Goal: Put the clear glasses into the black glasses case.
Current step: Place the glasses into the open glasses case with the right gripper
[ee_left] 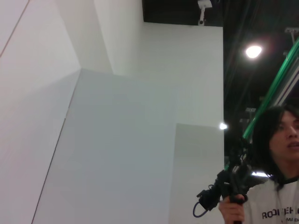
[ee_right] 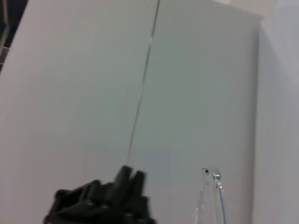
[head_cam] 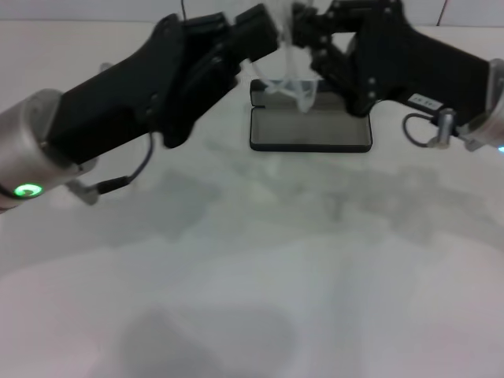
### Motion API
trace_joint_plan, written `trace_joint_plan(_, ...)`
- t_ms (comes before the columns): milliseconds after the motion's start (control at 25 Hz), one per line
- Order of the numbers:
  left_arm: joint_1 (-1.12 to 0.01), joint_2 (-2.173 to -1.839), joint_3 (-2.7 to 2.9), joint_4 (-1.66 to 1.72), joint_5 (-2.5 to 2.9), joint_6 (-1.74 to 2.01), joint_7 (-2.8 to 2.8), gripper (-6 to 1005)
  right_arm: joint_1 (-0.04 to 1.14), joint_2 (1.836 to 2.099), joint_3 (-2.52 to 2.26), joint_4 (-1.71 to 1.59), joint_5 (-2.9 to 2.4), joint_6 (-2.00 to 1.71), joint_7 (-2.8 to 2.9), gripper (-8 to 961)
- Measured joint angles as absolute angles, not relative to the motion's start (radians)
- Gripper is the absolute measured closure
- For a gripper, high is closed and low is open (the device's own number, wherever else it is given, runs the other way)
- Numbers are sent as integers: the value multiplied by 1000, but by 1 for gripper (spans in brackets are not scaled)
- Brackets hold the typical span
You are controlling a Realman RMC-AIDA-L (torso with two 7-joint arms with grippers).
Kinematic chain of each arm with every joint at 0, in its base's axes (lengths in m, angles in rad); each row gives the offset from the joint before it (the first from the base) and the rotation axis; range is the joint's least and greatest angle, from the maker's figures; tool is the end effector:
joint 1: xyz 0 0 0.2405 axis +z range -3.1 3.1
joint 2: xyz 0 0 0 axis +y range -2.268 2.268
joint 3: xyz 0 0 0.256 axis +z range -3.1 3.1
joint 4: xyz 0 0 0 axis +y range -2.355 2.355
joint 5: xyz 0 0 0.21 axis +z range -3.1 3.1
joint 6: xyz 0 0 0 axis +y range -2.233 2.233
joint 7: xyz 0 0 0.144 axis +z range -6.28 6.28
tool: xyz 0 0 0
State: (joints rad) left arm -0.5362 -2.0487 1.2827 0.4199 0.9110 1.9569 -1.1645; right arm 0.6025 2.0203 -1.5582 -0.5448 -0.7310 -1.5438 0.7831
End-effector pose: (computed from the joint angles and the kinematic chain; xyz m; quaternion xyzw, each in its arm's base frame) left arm -0.1711 0.2906 0.0178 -0.7932 -0.0641 -0.6056 0.0003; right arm 0.1356 0.3405 -0.0103 -0.8445 -0.0696 0.5071 0.1575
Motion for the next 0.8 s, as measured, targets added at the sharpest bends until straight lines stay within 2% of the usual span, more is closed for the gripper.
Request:
trace_joint_plan(120,-506,-2026,1279,420,905,1976,-1165,937,570,2012,-1536,-586,-744,-1531,803,889)
trace_joint_plan(200,-483,-2013,1266,421,904,1980,-1164,937,534,1997,-1524,-663,-797,-1493,867,889)
trace_joint_plan(320,-441,-1995,1217,422,907,1982,-1164,937,464,1970,-1519,-887,-984,-1387,1049,889)
trace_joint_plan(400,-432,-1991,1202,422,908,1982,-1163,937,419,1964,-1519,-1071,-1178,-1316,1203,888)
trace_joint_plan(520,-391,-1968,1135,422,912,1975,-1158,937,349,1988,-1521,-1385,-1564,-1256,1480,888)
trace_joint_plan(640,-382,-1953,1110,421,915,1967,-1152,937,332,2015,-1576,-1640,-1930,-1253,1728,887)
trace_joint_plan(800,-382,-1950,1101,421,917,1966,-1133,937,388,2021,-1726,-1788,-2287,-1235,1996,886)
